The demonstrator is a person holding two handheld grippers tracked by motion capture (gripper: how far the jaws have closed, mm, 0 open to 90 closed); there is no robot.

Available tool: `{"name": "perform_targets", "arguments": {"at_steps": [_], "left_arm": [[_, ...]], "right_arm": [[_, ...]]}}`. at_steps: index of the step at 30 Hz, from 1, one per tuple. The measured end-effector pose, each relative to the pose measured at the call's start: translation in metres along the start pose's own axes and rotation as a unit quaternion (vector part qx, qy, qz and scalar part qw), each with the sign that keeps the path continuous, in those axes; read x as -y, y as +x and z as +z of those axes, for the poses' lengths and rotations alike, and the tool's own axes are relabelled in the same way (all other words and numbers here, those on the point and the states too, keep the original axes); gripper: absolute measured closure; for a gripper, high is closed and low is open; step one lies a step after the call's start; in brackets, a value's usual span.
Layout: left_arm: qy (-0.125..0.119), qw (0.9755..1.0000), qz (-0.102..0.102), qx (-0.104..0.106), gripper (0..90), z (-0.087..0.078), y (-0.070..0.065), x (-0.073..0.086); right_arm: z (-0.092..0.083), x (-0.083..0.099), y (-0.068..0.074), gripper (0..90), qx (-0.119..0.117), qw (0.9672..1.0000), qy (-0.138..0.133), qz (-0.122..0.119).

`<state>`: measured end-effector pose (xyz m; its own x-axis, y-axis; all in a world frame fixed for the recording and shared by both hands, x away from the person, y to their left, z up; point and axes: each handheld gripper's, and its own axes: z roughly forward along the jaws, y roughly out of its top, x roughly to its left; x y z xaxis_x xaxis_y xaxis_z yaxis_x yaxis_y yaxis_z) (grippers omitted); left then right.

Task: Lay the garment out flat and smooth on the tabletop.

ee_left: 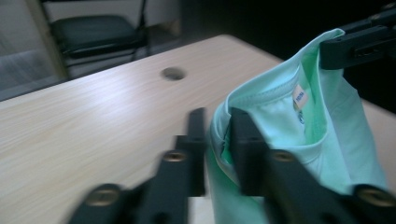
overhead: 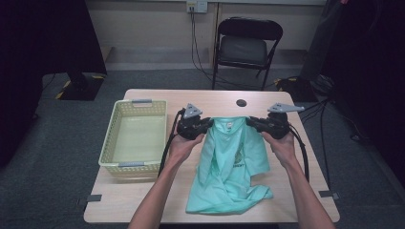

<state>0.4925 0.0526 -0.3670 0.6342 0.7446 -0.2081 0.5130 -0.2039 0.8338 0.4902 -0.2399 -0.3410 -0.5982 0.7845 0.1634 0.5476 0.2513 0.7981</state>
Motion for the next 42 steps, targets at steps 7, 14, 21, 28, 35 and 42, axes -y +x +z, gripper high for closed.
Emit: {"name": "perform_targets", "arguments": {"at_steps": [7,14,21,28,35,42], "left_arm": [[0.031,0.9991,0.001,0.028,54.2,0.000,-0.004,0.021],[0.054,0.9972,0.009,0.052,43.9,-0.003,-0.016,0.046],[0.060,0.9959,0.032,0.059,34.6,-0.007,-0.037,0.054],[0.064,0.9934,0.052,0.080,44.5,-0.019,-0.056,0.067],[0.079,0.9906,0.056,0.096,45.0,-0.021,-0.071,0.090],[0.082,0.9890,0.067,0.104,39.9,-0.033,-0.088,0.102]], "right_arm": [[0.015,0.021,-0.009,57.4,0.018,0.9990,0.039,0.013],[-0.008,0.041,-0.002,47.5,0.004,0.9989,0.047,0.003],[-0.026,0.054,0.000,52.2,-0.022,0.9992,0.033,0.009],[-0.031,0.069,0.010,67.4,-0.025,0.9985,0.049,0.006],[-0.039,0.082,0.022,71.8,-0.018,0.9985,0.051,-0.001],[-0.052,0.090,0.026,73.5,-0.006,0.9992,0.038,0.005]]}}
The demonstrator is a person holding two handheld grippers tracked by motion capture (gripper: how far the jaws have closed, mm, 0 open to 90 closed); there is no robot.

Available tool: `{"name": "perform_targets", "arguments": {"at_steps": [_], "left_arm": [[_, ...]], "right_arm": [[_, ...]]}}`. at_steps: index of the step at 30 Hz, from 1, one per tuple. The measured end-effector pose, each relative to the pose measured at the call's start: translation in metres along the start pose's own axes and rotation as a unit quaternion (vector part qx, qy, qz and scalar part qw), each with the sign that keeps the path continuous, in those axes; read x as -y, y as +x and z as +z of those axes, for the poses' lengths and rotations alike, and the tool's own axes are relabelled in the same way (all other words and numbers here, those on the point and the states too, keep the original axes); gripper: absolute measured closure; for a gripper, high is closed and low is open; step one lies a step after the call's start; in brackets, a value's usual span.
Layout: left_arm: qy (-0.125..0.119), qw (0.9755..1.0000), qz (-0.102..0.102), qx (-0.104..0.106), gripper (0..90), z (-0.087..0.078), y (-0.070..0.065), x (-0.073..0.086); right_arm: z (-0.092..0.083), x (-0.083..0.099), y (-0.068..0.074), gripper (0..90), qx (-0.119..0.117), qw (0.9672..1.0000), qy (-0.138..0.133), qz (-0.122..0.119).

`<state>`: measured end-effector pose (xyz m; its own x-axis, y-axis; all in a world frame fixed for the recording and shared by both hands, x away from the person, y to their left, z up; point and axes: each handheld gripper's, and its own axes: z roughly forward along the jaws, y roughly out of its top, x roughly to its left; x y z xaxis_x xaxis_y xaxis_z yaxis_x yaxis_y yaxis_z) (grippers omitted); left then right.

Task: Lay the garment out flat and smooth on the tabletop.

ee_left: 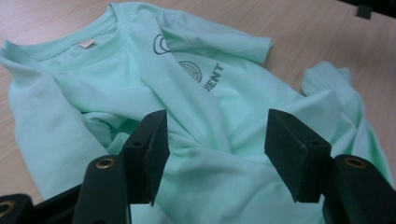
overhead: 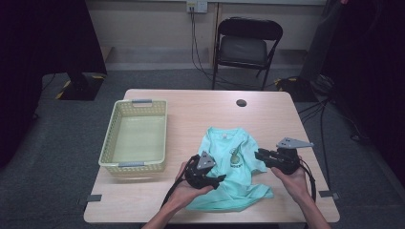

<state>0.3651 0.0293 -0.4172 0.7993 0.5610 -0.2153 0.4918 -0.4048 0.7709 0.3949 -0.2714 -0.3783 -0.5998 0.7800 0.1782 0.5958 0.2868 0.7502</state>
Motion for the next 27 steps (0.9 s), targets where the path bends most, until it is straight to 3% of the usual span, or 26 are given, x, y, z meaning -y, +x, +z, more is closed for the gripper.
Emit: {"name": "perform_targets", "arguments": {"at_steps": [4,7,13,16,27], "left_arm": [[0.004,1.0000,-0.002,0.001,38.0,0.000,-0.006,0.005],[0.012,0.9998,-0.005,0.013,37.7,0.003,-0.010,0.011],[0.033,0.9994,0.002,0.011,37.7,0.011,-0.014,0.019],[0.037,0.9992,0.001,0.012,37.7,0.014,-0.015,0.022],[0.059,0.9980,0.010,0.019,37.0,0.016,-0.016,0.031]], "right_arm": [[-0.002,0.009,0.001,73.8,0.002,1.0000,0.001,0.005],[0.002,0.019,0.000,73.1,0.001,0.9998,0.009,0.015],[0.007,0.037,-0.003,72.5,0.011,0.9992,0.012,0.036],[0.016,0.044,-0.004,72.7,0.024,0.9987,0.031,0.033],[0.030,0.055,-0.013,74.0,0.045,0.9961,0.062,0.043]]}}
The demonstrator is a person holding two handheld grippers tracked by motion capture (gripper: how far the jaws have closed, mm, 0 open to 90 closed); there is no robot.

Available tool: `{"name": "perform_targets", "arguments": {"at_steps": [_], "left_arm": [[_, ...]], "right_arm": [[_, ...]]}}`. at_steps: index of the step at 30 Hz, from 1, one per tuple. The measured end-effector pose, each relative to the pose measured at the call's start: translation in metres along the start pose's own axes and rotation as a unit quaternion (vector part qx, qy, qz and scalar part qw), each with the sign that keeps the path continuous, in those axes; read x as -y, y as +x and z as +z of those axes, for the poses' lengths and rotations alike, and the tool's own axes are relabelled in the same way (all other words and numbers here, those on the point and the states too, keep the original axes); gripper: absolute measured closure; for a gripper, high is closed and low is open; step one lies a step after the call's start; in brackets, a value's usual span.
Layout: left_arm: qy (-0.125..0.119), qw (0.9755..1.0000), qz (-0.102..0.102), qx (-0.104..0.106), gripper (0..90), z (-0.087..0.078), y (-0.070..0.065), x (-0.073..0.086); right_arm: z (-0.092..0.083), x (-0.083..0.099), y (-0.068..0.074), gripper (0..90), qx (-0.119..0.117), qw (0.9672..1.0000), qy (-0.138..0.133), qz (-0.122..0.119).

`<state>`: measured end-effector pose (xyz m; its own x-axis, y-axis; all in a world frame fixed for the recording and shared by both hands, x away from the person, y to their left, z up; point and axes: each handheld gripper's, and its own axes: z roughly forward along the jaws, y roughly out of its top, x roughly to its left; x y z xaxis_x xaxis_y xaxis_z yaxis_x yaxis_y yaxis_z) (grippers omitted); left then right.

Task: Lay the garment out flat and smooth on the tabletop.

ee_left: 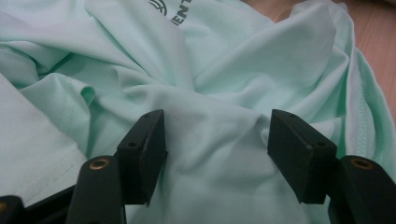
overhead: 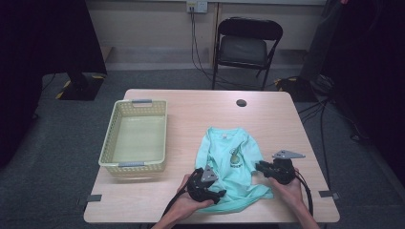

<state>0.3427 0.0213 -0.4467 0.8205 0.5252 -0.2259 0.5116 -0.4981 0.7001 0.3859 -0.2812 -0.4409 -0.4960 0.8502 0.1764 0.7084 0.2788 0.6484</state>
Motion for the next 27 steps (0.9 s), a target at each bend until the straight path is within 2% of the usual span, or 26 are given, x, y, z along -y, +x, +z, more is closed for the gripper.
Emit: {"name": "perform_targets", "arguments": {"at_steps": [8,10,11,17,21,24,27], "left_arm": [[0.001,1.0000,0.007,-0.002,37.1,-0.002,-0.001,0.002],[-0.001,0.9998,0.010,-0.018,38.9,-0.002,-0.002,0.003],[0.000,0.9997,0.013,-0.019,39.0,-0.003,-0.002,0.004],[-0.006,0.9996,0.017,-0.021,38.7,-0.004,-0.002,0.007],[-0.005,0.9996,0.018,-0.019,38.0,-0.004,-0.002,0.007],[-0.005,0.9998,0.020,-0.009,35.4,-0.005,-0.001,0.008],[-0.004,0.9997,0.023,-0.010,35.4,-0.006,-0.001,0.008]], "right_arm": [[-0.001,0.003,-0.012,73.9,0.008,0.9999,0.001,0.013],[-0.002,0.004,-0.014,73.8,0.011,0.9999,0.000,0.010],[-0.002,0.004,-0.014,73.8,0.014,0.9999,0.001,0.011],[-0.002,0.003,-0.021,73.6,0.017,0.9998,0.000,0.008],[-0.002,0.002,-0.030,73.6,0.029,0.9995,-0.001,0.010],[-0.003,0.001,-0.036,73.5,0.038,0.9992,-0.002,0.011],[-0.003,0.001,-0.044,72.5,0.044,0.9989,-0.005,0.018]]}}
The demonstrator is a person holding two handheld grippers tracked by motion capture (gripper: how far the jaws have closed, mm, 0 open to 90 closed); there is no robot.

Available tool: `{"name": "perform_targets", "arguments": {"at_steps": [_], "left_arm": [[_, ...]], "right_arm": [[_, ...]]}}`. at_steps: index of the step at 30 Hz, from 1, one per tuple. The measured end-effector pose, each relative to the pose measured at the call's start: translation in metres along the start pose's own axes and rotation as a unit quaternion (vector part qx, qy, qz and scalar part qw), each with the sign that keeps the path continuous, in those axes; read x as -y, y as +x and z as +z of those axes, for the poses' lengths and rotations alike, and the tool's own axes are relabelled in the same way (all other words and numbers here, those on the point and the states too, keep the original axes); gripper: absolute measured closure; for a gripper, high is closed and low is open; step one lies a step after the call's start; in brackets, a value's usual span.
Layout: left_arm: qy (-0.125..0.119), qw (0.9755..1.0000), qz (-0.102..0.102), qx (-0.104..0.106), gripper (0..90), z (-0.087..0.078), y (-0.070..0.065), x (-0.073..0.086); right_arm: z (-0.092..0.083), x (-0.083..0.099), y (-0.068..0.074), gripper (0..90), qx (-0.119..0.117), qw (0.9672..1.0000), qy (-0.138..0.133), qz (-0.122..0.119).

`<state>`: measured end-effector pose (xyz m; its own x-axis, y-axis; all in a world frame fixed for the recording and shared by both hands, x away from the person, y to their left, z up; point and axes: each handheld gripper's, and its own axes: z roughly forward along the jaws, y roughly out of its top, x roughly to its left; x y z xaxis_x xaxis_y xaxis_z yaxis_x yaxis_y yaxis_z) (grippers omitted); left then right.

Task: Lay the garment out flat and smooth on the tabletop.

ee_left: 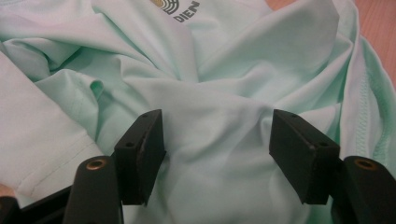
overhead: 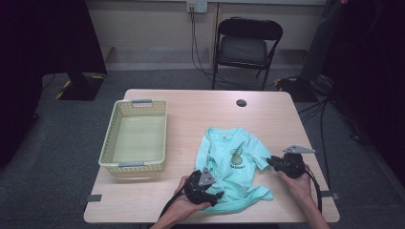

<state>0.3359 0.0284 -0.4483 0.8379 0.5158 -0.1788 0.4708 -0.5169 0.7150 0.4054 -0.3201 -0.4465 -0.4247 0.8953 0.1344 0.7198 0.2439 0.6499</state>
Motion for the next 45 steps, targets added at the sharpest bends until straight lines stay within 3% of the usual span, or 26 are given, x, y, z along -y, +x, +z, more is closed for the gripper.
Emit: {"name": "perform_targets", "arguments": {"at_steps": [10,12,15,18,20,24,27,32,36,39,41,45], "left_arm": [[0.003,0.9998,0.016,0.008,33.6,-0.008,-0.002,0.007],[0.002,0.9999,0.010,0.010,33.5,-0.008,-0.002,0.007],[0.001,0.9997,-0.006,0.022,33.1,-0.009,0.002,0.006],[0.013,0.9999,-0.003,0.003,34.6,-0.009,0.004,0.003],[0.009,0.9999,-0.011,0.000,32.5,-0.007,0.008,0.000],[0.012,0.9996,-0.018,-0.016,32.5,-0.002,0.011,-0.002],[0.013,0.9996,-0.008,-0.022,32.3,-0.002,0.009,-0.002],[0.016,0.9996,-0.007,-0.021,32.3,-0.007,0.014,0.003],[0.008,0.9996,-0.024,-0.014,32.2,-0.010,0.017,0.006],[0.010,0.9996,-0.023,-0.013,31.0,-0.010,0.016,0.005],[0.005,0.9996,-0.027,0.001,31.0,-0.008,0.013,0.004],[0.009,0.9998,-0.009,-0.015,31.3,-0.002,0.003,0.000]], "right_arm": [[0.002,0.000,-0.010,66.7,0.011,0.9999,-0.011,0.000],[0.001,-0.001,-0.010,58.0,0.025,0.9997,-0.009,0.000],[-0.006,-0.003,-0.011,52.8,0.030,0.9991,-0.024,0.016],[-0.015,-0.008,-0.008,49.4,0.009,0.9985,-0.045,0.031],[-0.016,-0.010,-0.001,48.0,-0.003,0.9983,-0.052,0.025],[-0.007,-0.011,0.018,43.3,-0.024,0.9992,-0.031,0.005],[0.000,-0.009,0.028,38.9,-0.013,0.9998,-0.014,-0.011],[0.004,-0.003,0.017,36.8,-0.005,0.9999,0.011,-0.002],[-0.002,0.001,0.008,34.8,-0.012,0.9998,0.013,-0.009],[-0.006,0.004,0.002,33.2,-0.023,0.9996,0.011,-0.013],[-0.007,0.005,0.000,32.0,-0.023,0.9995,0.013,-0.017],[-0.010,0.006,-0.005,30.4,-0.020,0.9995,0.018,-0.019]]}}
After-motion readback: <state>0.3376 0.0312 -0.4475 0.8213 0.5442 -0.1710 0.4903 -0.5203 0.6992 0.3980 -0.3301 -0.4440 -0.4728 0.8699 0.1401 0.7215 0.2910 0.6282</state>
